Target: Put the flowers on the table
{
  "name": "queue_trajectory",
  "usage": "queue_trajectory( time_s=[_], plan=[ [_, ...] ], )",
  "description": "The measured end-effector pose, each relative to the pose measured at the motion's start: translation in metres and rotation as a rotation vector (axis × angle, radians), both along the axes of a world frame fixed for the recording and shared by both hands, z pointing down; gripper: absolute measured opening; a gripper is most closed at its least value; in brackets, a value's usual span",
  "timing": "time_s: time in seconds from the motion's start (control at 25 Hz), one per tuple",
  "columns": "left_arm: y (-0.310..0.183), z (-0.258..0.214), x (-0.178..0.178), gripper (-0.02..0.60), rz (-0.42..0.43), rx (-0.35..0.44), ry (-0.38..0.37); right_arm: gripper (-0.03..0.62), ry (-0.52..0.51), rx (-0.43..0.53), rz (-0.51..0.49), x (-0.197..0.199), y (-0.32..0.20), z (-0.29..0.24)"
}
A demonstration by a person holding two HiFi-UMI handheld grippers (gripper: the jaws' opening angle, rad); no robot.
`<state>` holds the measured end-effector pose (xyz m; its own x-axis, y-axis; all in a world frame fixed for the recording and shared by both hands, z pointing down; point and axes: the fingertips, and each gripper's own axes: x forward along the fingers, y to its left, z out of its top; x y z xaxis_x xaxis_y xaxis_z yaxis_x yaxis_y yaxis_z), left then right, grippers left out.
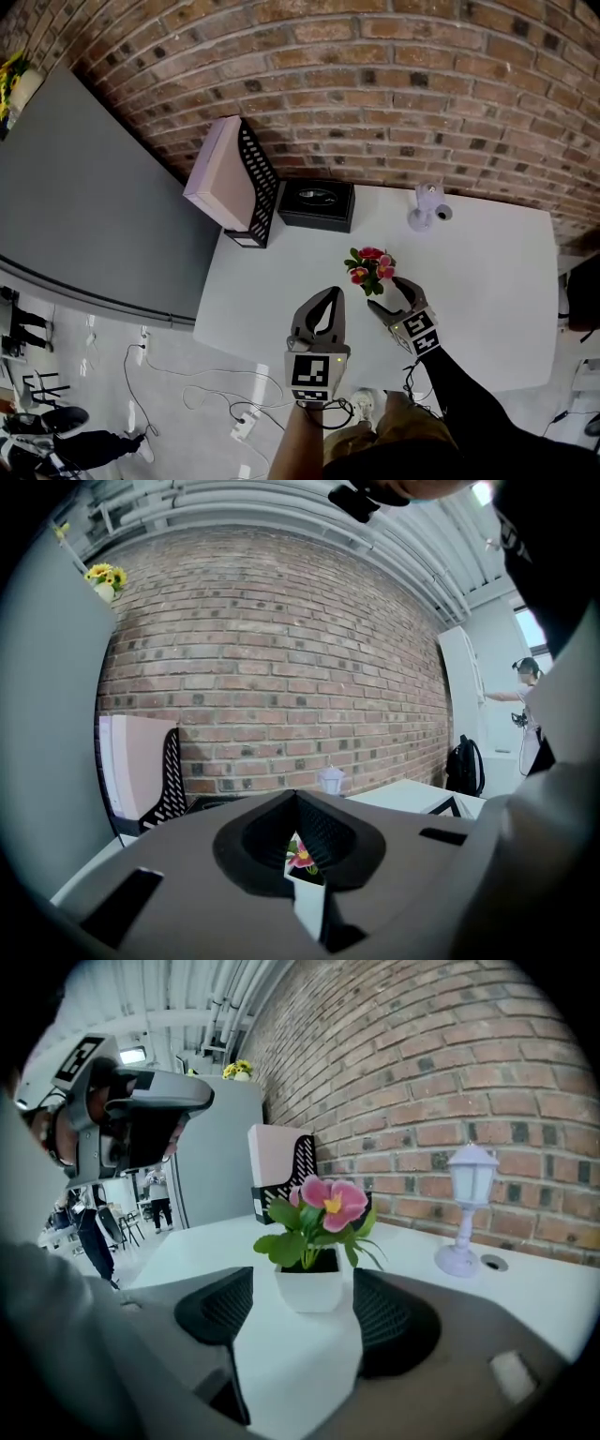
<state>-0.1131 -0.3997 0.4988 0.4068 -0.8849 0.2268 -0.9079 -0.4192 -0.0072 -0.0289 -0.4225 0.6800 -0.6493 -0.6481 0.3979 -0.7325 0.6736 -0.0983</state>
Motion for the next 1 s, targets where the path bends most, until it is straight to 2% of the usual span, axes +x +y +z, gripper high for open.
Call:
queue_trajectory(
  time_s=[0.24,0.44,0.68,1.0],
  plan=[
    [0.023,-0.018,-0.007,0.008,0.012,0.035,0.029,0.33,-0.019,0.111,0.074,0.013,0.023,-0.058],
    [0.053,-0.036,-0.001,0.008,0.059,0.061,0.039,0.33,-0.025,0.207,0.153,0.031,0.062,-0.112],
    [0.087,-0.055,0.019,0.008,0.128,0.083,0.053,0.33,-0.043,0.325,0.251,0.061,0.113,-0.178],
    [0.125,-0.081,0.051,0.008,0.211,0.118,0.048,0.33,-0.076,0.412,0.362,0.1,0.174,-0.239]
  ],
)
